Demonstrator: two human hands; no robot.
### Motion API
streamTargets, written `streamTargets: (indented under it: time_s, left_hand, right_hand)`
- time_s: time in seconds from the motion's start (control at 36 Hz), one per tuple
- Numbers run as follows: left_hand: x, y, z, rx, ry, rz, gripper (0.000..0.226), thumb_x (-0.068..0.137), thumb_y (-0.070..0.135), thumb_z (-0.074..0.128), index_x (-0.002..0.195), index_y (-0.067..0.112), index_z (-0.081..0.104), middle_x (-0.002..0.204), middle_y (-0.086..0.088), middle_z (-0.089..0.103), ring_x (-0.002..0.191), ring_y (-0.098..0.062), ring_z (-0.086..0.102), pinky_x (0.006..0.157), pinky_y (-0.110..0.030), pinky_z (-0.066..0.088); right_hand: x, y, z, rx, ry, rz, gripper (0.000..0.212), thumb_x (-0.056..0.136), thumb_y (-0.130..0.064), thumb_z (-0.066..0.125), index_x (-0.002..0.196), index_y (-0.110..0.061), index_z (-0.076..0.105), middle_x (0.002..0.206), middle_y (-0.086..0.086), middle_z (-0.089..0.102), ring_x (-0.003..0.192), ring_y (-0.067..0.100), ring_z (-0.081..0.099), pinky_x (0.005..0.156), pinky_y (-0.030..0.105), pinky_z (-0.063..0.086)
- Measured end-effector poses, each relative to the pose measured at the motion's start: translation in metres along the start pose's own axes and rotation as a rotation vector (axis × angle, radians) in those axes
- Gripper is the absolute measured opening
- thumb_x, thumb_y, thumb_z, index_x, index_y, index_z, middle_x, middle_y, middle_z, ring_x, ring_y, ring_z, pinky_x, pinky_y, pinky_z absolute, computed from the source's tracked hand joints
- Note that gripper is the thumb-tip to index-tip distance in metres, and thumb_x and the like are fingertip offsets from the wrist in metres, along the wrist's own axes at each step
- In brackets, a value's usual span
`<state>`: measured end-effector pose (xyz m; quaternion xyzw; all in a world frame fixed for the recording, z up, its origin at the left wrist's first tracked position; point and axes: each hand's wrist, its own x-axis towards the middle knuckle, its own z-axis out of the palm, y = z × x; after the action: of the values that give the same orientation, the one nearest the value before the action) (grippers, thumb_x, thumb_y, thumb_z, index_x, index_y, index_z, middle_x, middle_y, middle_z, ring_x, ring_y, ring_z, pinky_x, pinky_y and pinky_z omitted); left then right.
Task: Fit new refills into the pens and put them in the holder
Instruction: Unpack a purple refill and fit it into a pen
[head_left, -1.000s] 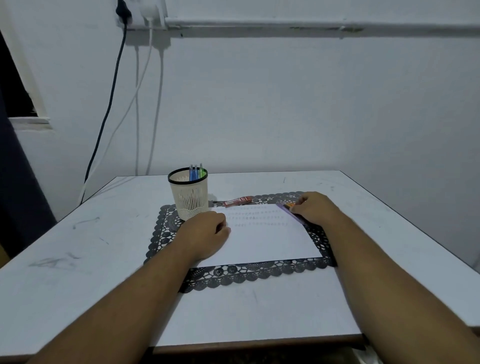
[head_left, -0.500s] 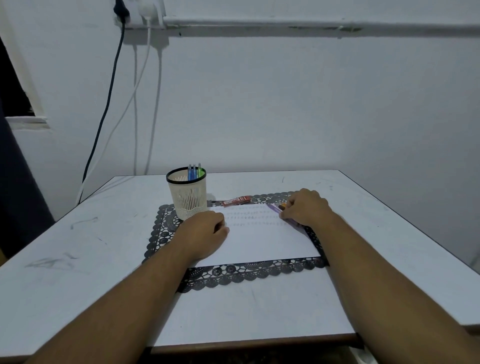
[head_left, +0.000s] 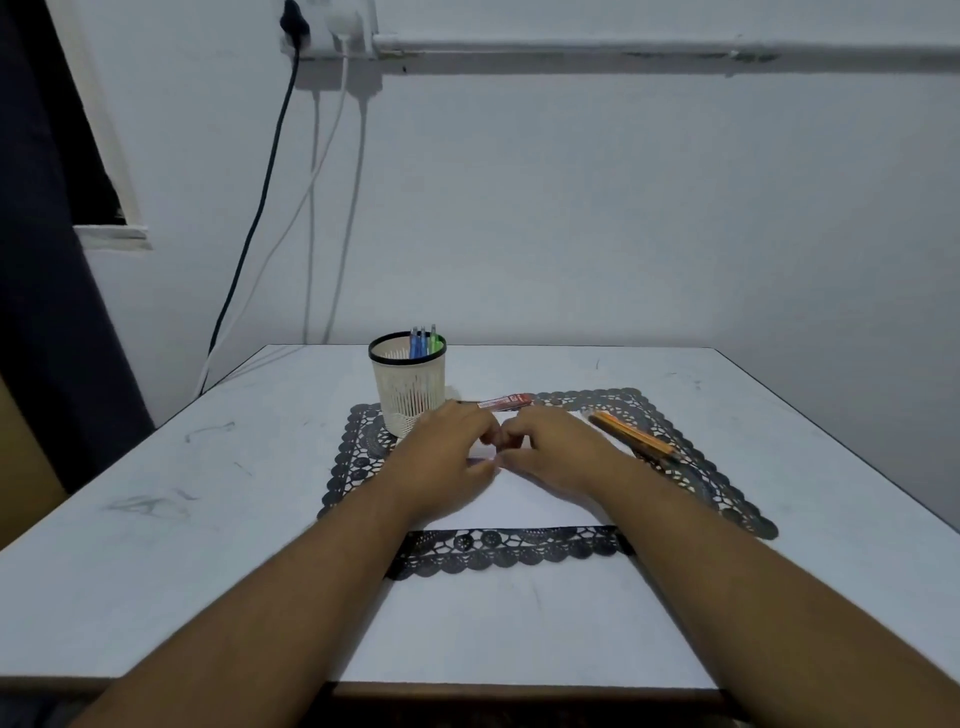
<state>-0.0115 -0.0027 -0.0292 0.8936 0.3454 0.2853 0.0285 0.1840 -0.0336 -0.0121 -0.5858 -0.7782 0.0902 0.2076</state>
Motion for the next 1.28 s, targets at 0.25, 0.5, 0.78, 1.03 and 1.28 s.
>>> streamTargets:
  time_s: [0.25,0.5,0.78,1.03,1.28]
  left_hand:
    - [0.002,-0.01,0.0,-0.019,-0.056,-0.089,0.02,0.097,0.02,0.063,0.112,0.029,0.071,0.093,0.019,0.057,0.086,-0.003,0.053,0.077,-0.026,0.046]
    - [0.005,-0.019,0.001,-0.044,-0.015,-0.07,0.016,0.096,0.012,0.06,0.101,0.021,0.072,0.096,0.015,0.053,0.091,-0.008,0.054,0.082,-0.029,0.047]
    - [0.004,-0.011,-0.002,-0.026,-0.023,-0.085,0.007,0.097,0.028,0.06,0.092,0.03,0.065,0.084,0.013,0.063,0.079,-0.007,0.058,0.072,-0.038,0.052]
    - [0.005,-0.018,-0.002,-0.089,-0.038,-0.106,0.01,0.099,0.027,0.06,0.094,0.023,0.067,0.085,0.012,0.063,0.078,-0.005,0.056,0.069,-0.035,0.048]
    - [0.001,-0.019,-0.005,-0.108,-0.056,-0.16,0.012,0.101,0.026,0.058,0.094,0.022,0.067,0.087,0.013,0.062,0.081,-0.002,0.055,0.064,-0.026,0.037]
  right_hand:
    - [-0.009,0.027,-0.017,0.242,-0.027,0.141,0.01,0.09,-0.025,0.077,0.094,-0.033,0.077,0.085,-0.012,0.07,0.075,0.004,0.06,0.073,0.028,0.047]
    - [-0.006,0.025,-0.014,0.358,0.026,0.178,0.008,0.09,-0.016,0.077,0.088,-0.024,0.079,0.083,-0.01,0.075,0.076,0.001,0.065,0.069,0.018,0.048]
    - [-0.005,0.015,-0.011,0.428,0.062,0.096,0.007,0.095,-0.018,0.074,0.09,-0.019,0.079,0.077,-0.013,0.07,0.065,-0.008,0.056,0.06,0.006,0.039]
    - [-0.004,0.019,-0.012,0.485,0.084,0.125,0.012,0.092,-0.014,0.076,0.083,-0.022,0.077,0.072,-0.013,0.07,0.068,0.001,0.059,0.071,0.026,0.043]
    - [-0.009,0.027,-0.014,0.44,0.066,0.177,0.011,0.093,-0.004,0.069,0.086,-0.012,0.071,0.083,0.01,0.075,0.077,0.012,0.071,0.075,0.032,0.058]
